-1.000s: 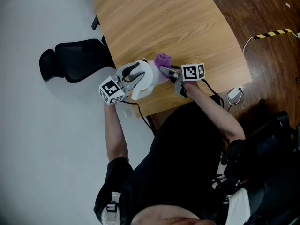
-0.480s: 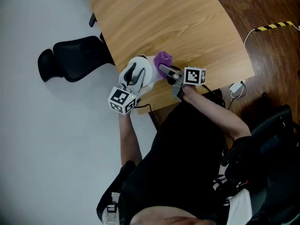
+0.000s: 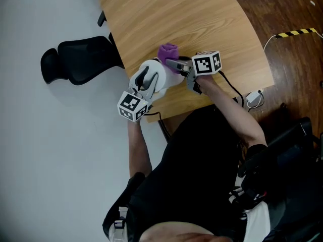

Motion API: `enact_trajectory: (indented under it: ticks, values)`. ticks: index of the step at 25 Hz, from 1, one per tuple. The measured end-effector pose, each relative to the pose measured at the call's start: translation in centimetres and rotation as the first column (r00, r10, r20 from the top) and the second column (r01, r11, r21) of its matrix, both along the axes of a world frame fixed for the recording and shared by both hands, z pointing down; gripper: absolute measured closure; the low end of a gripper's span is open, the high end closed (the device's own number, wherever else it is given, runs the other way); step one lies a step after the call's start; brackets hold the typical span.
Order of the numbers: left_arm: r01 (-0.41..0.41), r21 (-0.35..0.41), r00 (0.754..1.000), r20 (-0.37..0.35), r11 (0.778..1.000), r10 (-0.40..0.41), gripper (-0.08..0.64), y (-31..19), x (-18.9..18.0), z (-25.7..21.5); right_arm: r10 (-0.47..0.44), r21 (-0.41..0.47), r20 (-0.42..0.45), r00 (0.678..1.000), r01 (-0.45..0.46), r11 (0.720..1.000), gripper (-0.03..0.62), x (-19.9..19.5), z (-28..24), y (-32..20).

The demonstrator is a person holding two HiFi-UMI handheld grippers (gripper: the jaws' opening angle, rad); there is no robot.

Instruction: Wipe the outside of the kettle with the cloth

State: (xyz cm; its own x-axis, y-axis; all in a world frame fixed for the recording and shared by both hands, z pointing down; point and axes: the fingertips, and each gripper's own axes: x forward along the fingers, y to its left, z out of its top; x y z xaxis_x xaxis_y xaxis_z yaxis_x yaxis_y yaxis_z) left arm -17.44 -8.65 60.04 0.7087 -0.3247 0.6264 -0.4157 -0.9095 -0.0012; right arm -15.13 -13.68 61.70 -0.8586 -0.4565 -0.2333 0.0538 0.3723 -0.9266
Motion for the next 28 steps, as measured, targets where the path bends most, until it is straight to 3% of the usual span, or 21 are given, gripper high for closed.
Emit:
enact_trajectory:
  ticks: [1, 3, 5, 9, 12, 16, 18, 20, 22, 23, 24, 25, 27, 28]
  values:
    - [0.001, 0.001, 1.000, 0.000, 1.000, -0.001, 0.536, 0.1, 0.0, 0.0, -0.026, 0.030, -0.023, 0.999, 0.026, 0.999, 0.543, -0.4, -1.2, 0.0]
    - [0.002, 0.006, 1.000, 0.002, 1.000, -0.002, 0.536, 0.2, -0.1, -0.1, -0.075, -0.003, -0.053, 0.996, 0.075, 0.997, 0.541, -1.5, -0.4, -0.3]
    - [0.003, 0.014, 1.000, 0.006, 1.000, -0.003, 0.536, 0.2, -0.3, -0.4, -0.108, -0.100, -0.070, 0.992, 0.101, 0.990, 0.543, -2.5, 3.0, -0.9]
    - [-0.002, 0.025, 1.000, 0.008, 1.000, 0.002, 0.536, 0.5, -0.6, -1.2, -0.152, -0.284, -0.222, 0.963, 0.085, 0.955, 0.543, -4.2, 13.2, -1.2]
    - [-0.020, 0.019, 1.000, 0.020, 1.000, 0.020, 0.536, 0.6, -1.8, -2.5, -0.187, -0.364, -0.302, 0.935, 0.068, 0.929, 0.541, -5.8, 17.3, -1.1]
    - [0.033, 0.046, 0.999, -0.019, 0.998, -0.032, 0.536, -0.5, -2.0, -3.6, -0.255, -0.333, -0.423, 0.870, 0.112, 0.936, 0.540, -5.3, 17.6, -2.3]
    - [0.107, 0.072, 0.988, -0.120, 0.992, -0.098, 0.536, -1.1, -3.3, -5.3, -0.256, -0.312, -0.471, 0.844, 0.112, 0.943, 0.540, -5.0, 18.2, -2.3]
    - [0.232, 0.091, 0.934, -0.298, 0.968, -0.196, 0.535, -0.9, -7.0, -8.7, -0.230, -0.286, -0.497, 0.836, 0.092, 0.954, 0.539, -4.5, 18.2, -1.7]
    - [0.345, 0.057, 0.844, -0.456, 0.937, -0.283, 0.535, 0.1, -12.1, -10.4, -0.148, -0.243, -0.466, 0.872, 0.035, 0.969, 0.538, -3.0, 16.5, -1.5]
    - [0.374, 0.019, 0.806, -0.502, 0.927, -0.314, 0.535, 0.8, -14.5, -9.8, -0.093, -0.232, -0.426, 0.900, -0.009, 0.973, 0.538, -2.0, 15.2, -1.3]
    - [0.382, -0.020, 0.783, -0.525, 0.924, -0.335, 0.499, 1.8, -16.6, -8.4, -0.038, -0.238, -0.383, 0.923, -0.059, 0.969, 0.539, -0.7, 14.1, -1.1]
    - [0.374, -0.055, 0.775, -0.530, 0.926, -0.345, 0.499, 2.9, -17.9, -6.5, 0.009, -0.263, -0.352, 0.936, -0.108, 0.959, 0.540, 0.6, 13.3, -0.5]
    - [0.344, -0.117, 0.764, -0.543, 0.932, -0.350, 0.499, 5.3, -18.9, -2.7, 0.073, -0.295, -0.323, 0.944, -0.173, 0.940, 0.540, 2.7, 12.4, 0.8]
    - [0.338, -0.147, 0.735, -0.575, 0.930, -0.358, 0.497, 6.0, -19.0, -1.6, 0.087, -0.325, -0.341, 0.936, -0.204, 0.923, 0.541, 3.5, 12.4, 1.7]
